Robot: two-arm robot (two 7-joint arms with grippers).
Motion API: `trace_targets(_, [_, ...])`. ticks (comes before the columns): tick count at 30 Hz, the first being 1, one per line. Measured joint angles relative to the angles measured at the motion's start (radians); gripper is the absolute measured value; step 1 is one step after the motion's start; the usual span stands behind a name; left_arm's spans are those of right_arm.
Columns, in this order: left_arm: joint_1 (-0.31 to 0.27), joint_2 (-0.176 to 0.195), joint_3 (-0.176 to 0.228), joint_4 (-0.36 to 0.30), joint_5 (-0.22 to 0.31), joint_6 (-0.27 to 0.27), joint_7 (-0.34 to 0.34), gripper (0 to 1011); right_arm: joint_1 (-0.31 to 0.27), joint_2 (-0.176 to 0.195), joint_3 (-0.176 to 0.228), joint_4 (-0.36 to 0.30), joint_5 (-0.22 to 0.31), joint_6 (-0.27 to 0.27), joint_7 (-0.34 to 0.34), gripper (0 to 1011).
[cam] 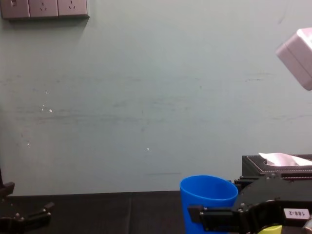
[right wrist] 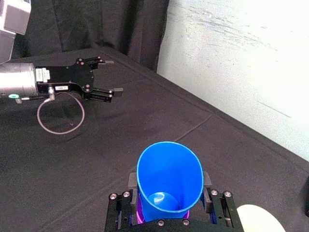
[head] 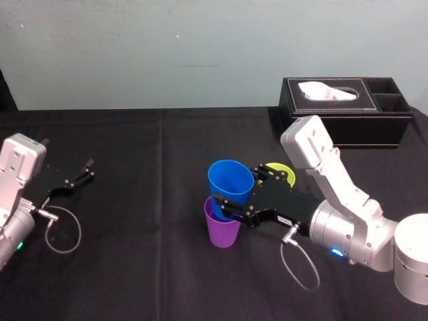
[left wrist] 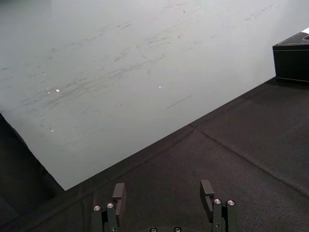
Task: Stack the three plastic cups sequentially using one hand.
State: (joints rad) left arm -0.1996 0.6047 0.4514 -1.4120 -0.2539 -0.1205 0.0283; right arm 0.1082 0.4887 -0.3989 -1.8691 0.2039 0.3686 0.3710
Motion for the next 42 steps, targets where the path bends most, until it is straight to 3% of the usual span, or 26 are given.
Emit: trace_targets(42, [0.000,0.000,0.000,0.000,0.000,0.000,0.000,1010,0.007,-0.034,-0.009,0.061,-0.017,-0.012,0.014,743])
